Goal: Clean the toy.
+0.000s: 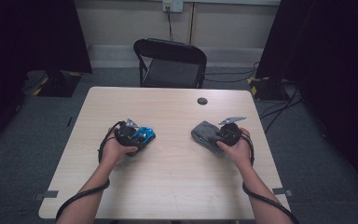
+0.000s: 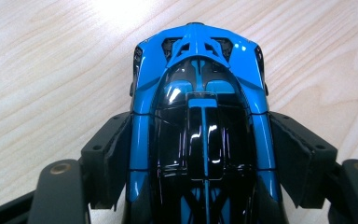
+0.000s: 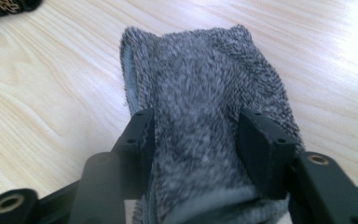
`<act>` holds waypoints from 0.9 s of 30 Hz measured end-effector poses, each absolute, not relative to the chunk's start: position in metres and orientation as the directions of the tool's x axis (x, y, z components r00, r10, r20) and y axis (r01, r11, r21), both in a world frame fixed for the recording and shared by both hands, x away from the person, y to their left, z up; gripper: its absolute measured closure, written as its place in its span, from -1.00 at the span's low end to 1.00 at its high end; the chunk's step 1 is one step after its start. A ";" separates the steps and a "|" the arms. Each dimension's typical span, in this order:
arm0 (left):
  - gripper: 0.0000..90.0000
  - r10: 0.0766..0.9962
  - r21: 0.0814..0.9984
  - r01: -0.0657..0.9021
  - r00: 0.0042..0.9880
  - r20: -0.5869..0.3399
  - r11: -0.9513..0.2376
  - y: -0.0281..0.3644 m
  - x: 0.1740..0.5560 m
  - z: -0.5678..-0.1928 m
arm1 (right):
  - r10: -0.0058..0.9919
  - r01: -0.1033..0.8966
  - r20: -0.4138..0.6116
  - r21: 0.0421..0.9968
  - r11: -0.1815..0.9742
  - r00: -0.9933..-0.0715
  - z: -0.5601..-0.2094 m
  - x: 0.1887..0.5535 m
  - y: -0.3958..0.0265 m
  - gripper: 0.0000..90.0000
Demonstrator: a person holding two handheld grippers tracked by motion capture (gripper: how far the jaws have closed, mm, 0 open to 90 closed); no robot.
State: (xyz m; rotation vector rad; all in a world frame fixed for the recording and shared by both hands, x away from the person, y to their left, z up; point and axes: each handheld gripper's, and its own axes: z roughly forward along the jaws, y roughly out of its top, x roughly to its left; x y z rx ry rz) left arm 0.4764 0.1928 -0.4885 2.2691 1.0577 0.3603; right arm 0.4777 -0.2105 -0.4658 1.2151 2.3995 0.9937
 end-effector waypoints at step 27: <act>-0.59 0.748 0.710 0.582 0.653 -0.118 -0.396 0.191 0.458 -0.451 | 0.763 0.549 0.071 0.737 0.394 -0.643 -0.446 0.465 -0.204 -0.42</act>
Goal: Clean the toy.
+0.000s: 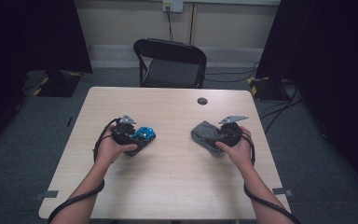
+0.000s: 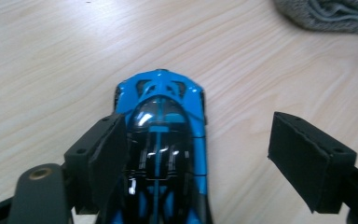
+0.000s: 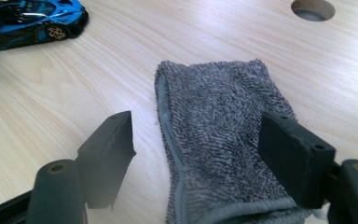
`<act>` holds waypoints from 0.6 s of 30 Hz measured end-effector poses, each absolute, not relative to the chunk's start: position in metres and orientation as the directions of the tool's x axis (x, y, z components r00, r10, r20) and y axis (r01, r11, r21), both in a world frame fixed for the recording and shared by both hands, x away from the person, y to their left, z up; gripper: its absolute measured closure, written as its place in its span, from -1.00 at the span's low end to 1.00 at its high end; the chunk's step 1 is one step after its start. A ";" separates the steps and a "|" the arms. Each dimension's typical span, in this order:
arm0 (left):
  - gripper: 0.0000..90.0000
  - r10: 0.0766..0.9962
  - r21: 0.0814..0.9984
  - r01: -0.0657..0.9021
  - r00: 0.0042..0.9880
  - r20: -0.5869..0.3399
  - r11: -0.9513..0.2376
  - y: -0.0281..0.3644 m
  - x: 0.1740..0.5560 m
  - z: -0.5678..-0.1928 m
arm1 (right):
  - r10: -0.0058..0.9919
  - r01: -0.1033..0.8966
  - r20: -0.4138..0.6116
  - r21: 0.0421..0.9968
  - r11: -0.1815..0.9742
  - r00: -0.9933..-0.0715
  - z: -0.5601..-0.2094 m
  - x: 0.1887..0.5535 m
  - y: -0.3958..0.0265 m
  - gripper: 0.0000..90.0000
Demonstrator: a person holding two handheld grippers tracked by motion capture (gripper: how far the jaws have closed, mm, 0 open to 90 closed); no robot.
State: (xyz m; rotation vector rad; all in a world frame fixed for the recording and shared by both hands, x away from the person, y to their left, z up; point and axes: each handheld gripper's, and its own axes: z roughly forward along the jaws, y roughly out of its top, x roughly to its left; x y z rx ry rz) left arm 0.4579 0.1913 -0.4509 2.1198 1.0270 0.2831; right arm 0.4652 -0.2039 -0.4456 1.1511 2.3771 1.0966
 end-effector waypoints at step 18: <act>-0.64 0.696 0.714 0.562 0.702 -0.147 -0.416 0.179 0.438 -0.455 | 0.703 0.520 0.091 0.740 0.426 -0.706 -0.446 0.450 -0.186 -0.58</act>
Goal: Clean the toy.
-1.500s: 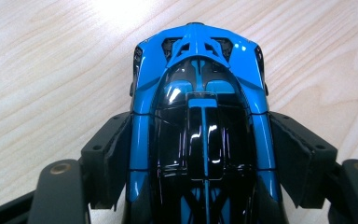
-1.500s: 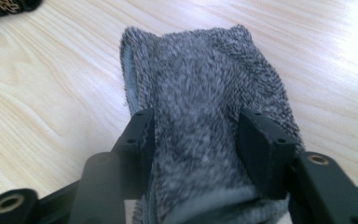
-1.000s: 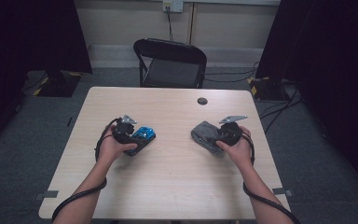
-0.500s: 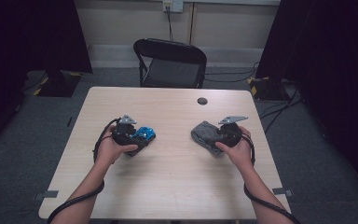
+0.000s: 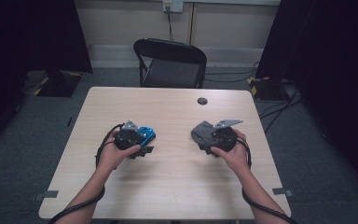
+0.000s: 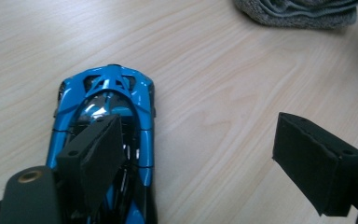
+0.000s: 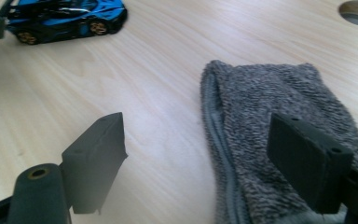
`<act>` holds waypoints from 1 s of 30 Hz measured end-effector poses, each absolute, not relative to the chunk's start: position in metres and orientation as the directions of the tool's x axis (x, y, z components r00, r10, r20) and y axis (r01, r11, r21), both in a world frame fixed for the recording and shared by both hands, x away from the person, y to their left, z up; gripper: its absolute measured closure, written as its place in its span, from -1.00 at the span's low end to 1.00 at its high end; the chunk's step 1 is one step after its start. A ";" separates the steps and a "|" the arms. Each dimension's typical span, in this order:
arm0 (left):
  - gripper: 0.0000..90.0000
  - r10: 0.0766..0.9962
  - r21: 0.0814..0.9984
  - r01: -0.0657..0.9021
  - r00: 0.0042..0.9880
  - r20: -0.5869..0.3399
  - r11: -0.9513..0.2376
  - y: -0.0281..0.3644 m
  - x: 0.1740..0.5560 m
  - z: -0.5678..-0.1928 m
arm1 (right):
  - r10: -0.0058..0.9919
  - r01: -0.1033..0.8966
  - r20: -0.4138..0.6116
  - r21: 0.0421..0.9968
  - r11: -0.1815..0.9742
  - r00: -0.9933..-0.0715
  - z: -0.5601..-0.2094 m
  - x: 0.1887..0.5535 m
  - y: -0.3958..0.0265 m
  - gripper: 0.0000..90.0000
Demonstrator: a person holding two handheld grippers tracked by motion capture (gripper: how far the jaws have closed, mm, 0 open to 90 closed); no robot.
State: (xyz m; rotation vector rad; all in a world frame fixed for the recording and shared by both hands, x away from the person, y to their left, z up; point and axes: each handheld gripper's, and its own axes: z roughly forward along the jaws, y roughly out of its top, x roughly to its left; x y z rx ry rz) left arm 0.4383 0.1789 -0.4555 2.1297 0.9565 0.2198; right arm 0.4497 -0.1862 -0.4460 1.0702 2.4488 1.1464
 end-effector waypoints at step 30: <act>-0.63 0.590 0.721 0.515 0.787 -0.181 -0.464 0.157 0.409 -0.465 | 0.596 0.460 0.098 0.737 0.494 -0.797 -0.451 0.425 -0.167 -0.60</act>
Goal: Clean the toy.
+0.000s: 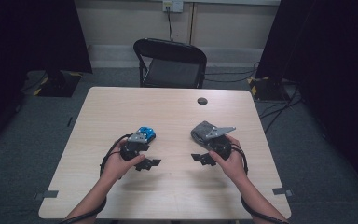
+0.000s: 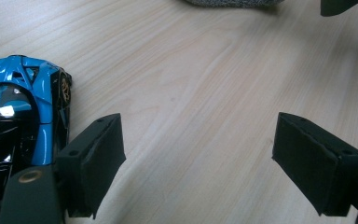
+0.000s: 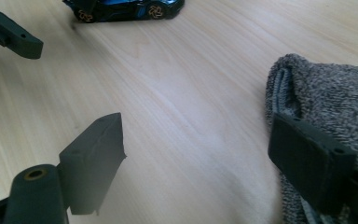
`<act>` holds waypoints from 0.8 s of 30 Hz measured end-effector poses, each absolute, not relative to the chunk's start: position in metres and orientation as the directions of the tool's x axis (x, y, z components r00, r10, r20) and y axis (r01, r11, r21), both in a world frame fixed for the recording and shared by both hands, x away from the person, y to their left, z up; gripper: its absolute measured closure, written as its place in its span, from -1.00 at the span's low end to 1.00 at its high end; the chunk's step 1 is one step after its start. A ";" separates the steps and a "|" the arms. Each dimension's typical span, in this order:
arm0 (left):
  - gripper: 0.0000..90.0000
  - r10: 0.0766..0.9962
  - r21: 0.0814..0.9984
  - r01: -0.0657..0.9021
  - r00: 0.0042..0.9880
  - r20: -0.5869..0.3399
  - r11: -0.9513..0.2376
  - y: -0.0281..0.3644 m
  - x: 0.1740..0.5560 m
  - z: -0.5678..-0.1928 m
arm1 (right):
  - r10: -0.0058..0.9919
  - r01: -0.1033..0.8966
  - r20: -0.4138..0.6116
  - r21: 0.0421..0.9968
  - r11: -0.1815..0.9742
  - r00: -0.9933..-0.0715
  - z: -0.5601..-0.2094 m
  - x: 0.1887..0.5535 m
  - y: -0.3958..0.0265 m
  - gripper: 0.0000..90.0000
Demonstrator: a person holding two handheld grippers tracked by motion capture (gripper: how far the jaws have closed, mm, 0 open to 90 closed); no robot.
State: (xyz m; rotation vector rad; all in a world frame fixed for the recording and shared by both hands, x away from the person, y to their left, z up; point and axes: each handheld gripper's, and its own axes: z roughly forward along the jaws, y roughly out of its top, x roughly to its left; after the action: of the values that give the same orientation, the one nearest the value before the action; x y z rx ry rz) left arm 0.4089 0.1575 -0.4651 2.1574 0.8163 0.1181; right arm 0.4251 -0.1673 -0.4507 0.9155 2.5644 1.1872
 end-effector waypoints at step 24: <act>-0.63 0.559 0.717 0.496 0.809 -0.179 -0.489 0.166 0.391 -0.479 | 0.575 0.461 0.107 0.722 0.516 -0.811 -0.465 0.405 -0.182 -0.59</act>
State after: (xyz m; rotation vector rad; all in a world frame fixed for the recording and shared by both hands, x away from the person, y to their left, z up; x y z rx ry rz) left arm 0.3906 0.1662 -0.4789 2.1781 0.7737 0.0985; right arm 0.4051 -0.1818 -0.4652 0.8967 2.6061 1.1744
